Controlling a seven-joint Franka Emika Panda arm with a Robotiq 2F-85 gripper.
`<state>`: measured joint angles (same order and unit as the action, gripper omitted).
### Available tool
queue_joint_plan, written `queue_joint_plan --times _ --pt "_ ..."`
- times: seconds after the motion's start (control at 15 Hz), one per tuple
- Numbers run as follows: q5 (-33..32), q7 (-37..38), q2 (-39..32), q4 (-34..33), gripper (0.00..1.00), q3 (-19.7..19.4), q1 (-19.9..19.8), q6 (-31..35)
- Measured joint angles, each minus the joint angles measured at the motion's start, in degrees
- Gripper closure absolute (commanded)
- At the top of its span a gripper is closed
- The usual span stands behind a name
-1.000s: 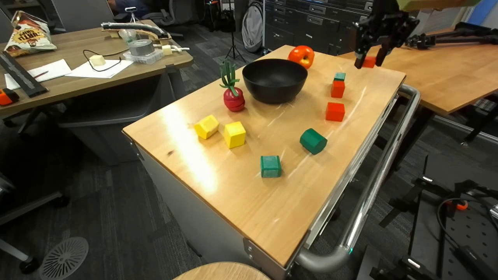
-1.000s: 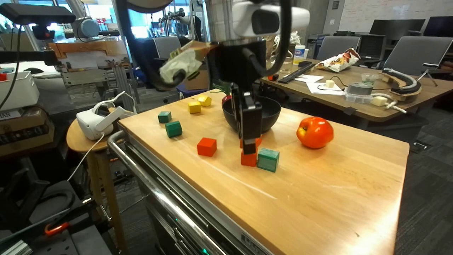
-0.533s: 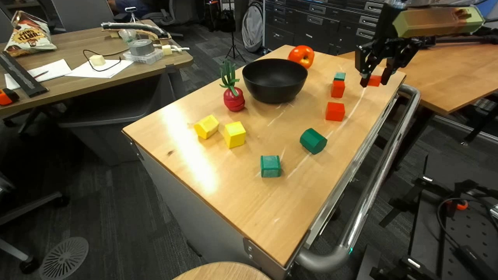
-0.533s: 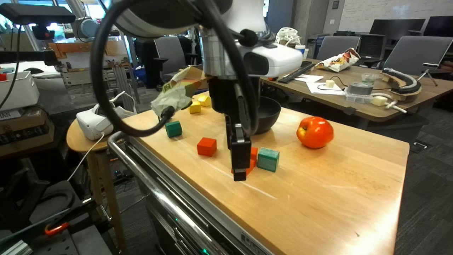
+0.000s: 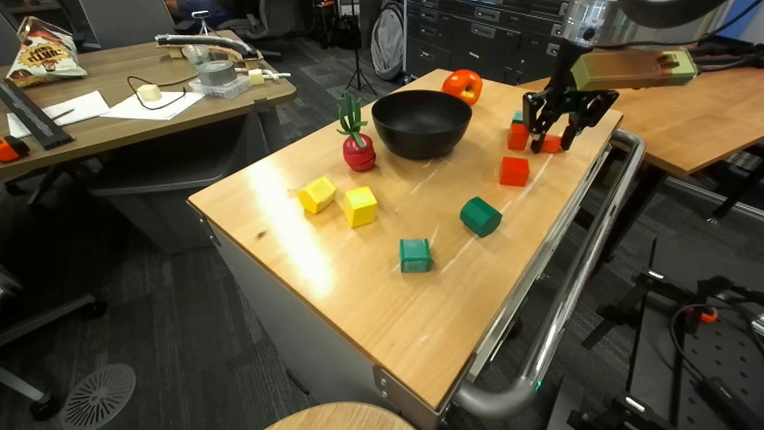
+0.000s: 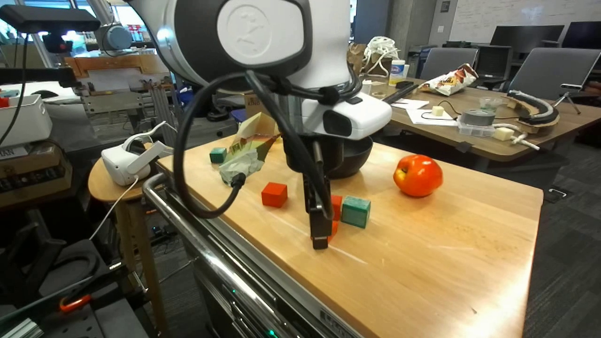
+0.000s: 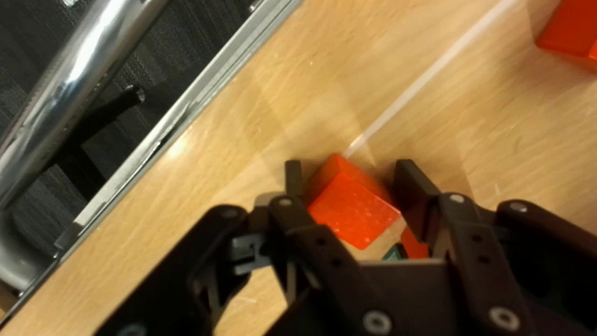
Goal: Remove the blocks from the black bowl
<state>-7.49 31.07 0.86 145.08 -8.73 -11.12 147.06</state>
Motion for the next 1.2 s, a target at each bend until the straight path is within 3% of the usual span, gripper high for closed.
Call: queue_joint_plan --times 0.07,0.27,0.53,0.93,1.2 --pt "0.03 0.09 -0.47 -0.1 0.21 0.0 0.1 0.43" --pt "0.5 0.12 -0.48 -0.22 0.01 0.0 0.15 0.45" --pt "-0.36 0.02 2.18 -1.02 0.0 0.0 0.15 -0.45" --pt "4.73 -8.02 18.23 -1.05 0.0 0.21 0.24 -1.66" --pt "4.73 -7.97 16.54 -0.44 0.0 0.44 -0.06 -1.58"
